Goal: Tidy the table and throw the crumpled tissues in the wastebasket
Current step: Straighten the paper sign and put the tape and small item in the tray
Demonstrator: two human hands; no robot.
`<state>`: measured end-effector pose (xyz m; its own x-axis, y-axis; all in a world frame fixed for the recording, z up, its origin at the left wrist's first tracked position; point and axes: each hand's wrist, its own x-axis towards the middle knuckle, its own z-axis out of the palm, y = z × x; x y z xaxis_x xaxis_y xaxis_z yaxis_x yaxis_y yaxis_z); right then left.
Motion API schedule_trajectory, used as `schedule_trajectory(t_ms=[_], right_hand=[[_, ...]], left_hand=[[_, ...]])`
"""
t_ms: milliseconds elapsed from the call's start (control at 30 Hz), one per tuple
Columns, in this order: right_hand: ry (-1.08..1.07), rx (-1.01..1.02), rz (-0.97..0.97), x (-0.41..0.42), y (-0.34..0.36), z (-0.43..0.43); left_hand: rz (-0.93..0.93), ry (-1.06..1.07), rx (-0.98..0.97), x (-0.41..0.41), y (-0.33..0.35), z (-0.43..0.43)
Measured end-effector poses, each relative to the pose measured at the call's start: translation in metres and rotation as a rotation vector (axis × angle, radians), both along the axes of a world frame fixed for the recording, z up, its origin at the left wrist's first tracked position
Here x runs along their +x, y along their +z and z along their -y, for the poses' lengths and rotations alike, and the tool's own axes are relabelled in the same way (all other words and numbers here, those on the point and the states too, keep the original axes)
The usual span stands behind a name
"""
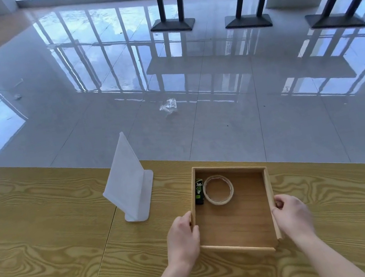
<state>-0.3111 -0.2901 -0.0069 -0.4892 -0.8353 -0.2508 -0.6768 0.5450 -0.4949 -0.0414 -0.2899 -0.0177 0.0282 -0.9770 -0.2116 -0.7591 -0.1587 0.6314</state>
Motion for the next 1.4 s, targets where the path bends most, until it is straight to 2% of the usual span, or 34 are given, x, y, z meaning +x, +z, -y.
schedule_trajectory(t_ms=[967,1400], right_hand=[[0.097,-0.058,0.129,0.087,-0.007,0.046],[0.117,-0.080,0.131,0.093,-0.007,0.042]], left_hand=[[-0.060,0.445,-0.026,0.073,0.003,0.013],[-0.045,0.431,-0.035,0.080,0.000,0.011]])
